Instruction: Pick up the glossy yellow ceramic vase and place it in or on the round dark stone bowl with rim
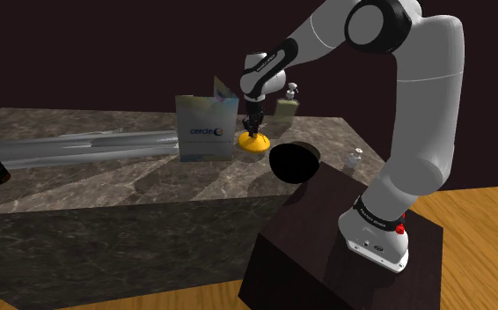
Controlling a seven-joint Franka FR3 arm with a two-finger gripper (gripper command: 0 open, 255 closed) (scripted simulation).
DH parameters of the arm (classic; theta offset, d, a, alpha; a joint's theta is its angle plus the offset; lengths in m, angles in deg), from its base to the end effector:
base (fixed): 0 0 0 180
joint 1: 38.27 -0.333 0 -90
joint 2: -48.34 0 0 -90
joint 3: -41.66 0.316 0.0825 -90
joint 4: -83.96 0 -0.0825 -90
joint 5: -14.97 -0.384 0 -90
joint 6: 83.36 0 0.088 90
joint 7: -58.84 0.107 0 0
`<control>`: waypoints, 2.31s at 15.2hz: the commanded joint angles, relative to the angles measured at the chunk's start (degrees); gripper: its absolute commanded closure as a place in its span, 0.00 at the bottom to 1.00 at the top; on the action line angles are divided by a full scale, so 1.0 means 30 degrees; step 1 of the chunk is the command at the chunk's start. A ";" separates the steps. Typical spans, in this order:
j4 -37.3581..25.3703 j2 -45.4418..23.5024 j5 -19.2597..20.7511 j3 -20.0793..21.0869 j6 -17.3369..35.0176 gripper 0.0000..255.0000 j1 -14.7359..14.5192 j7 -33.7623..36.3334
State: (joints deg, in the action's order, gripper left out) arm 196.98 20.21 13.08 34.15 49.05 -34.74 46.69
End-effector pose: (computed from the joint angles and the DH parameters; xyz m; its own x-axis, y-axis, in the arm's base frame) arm 0.5874 -0.1124 0.2087 0.9883 0.0053 -0.1523 0.0067 -0.9999 0.0090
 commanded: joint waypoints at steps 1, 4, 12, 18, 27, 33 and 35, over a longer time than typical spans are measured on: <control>0.0005 -0.0013 -0.0002 0.0006 -0.0005 1.00 -0.0003 0.0000; 0.0013 -0.0010 -0.0002 0.0005 0.0001 1.00 -0.0003 -0.0001; -0.0080 0.1469 0.0211 -0.0126 -0.1564 1.00 -0.0106 0.0088; -0.0326 0.2468 0.0361 -0.0201 -0.2801 1.00 -0.0168 0.0149; -0.0976 0.3769 0.0558 -0.0281 -0.4742 1.00 -0.0237 0.0223; -0.1601 0.4494 0.0665 -0.0316 -0.6084 1.00 -0.0271 0.0257; -0.1843 0.4709 0.0696 -0.0325 -0.6539 1.00 -0.0280 0.0266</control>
State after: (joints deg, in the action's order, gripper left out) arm 191.75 33.92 15.12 33.14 30.15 -35.48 47.33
